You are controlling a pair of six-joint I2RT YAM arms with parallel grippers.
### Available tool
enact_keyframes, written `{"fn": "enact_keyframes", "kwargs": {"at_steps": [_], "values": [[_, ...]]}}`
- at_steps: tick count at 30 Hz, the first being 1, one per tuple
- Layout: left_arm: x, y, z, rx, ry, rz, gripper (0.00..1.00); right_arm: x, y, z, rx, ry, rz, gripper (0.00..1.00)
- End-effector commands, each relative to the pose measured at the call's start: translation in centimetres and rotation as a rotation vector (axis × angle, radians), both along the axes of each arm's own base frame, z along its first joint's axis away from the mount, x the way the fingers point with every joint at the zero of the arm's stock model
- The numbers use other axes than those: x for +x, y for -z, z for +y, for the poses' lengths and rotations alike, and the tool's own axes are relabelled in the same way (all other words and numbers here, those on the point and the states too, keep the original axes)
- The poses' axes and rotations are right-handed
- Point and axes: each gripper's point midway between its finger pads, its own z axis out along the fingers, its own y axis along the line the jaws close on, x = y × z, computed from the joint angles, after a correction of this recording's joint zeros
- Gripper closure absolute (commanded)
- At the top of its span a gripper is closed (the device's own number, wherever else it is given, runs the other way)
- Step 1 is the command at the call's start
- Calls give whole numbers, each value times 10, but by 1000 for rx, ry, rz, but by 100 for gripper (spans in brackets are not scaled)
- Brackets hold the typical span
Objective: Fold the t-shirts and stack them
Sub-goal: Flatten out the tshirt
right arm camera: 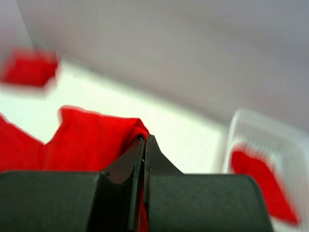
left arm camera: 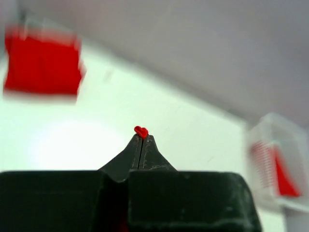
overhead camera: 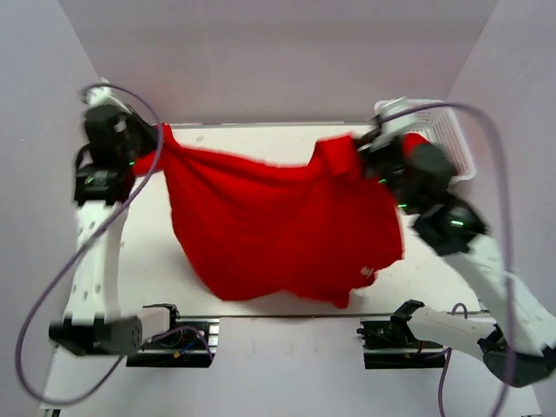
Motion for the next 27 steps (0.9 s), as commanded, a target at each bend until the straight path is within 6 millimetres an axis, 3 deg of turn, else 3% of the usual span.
{"fn": "enact_keyframes", "kwargs": {"at_steps": [1, 2, 3, 5, 7, 11, 12, 13, 14, 15, 16, 17, 18, 19, 21, 22, 24, 25, 26, 27], "values": [[16, 57, 9, -41, -60, 128, 100, 26, 91, 16, 17, 50, 163, 100], [26, 72, 11, -26, -67, 158, 100, 32, 99, 17, 40, 49, 169, 100], [31, 83, 13, -23, -80, 178, 100, 35, 129, 23, 12, 34, 209, 100], [48, 108, 10, -21, -72, 189, 100, 49, 167, 29, 2, 43, 273, 100], [65, 133, 6, -4, -39, 215, 100, 60, 190, 31, -18, 51, 312, 100], [111, 126, 1, 19, 21, 177, 100, 94, 161, 29, -48, 97, 207, 100], [122, 92, 0, 39, 39, 96, 100, 106, 115, 23, -48, 128, 122, 100], [132, 86, -9, 69, 84, 82, 100, 110, 101, 22, -53, 131, 96, 100], [137, 68, -12, 85, 102, 45, 100, 117, 68, 20, -35, 140, 42, 100], [137, 24, -19, 97, 145, -44, 100, 114, 32, 21, -46, 119, -39, 100], [137, 7, -18, 124, 147, -71, 100, 108, -3, 18, -19, 111, -106, 100], [131, -27, -17, 146, 146, -124, 100, 103, -11, 20, -34, 98, -112, 100], [125, -42, -21, 165, 172, -153, 100, 97, -27, 21, -53, 70, -147, 100], [116, -59, -21, 192, 171, -185, 100, 81, -72, 15, -19, 58, -230, 100], [81, -105, -22, 228, 175, -290, 100, 63, -92, 8, -44, 40, -275, 100], [67, -117, -22, 230, 173, -310, 100, 41, -121, -1, -38, 22, -348, 100], [39, -140, -24, 257, 180, -369, 100, 15, -141, -14, -18, 18, -410, 100], [6, -163, -24, 264, 172, -435, 100, -5, -152, -18, -23, -19, -459, 100], [-8, -166, -27, 276, 188, -447, 100, -16, -159, -22, -16, -28, -483, 100], [-26, -176, -27, 279, 185, -474, 100, -47, -173, -30, -13, -76, -547, 100]]}}
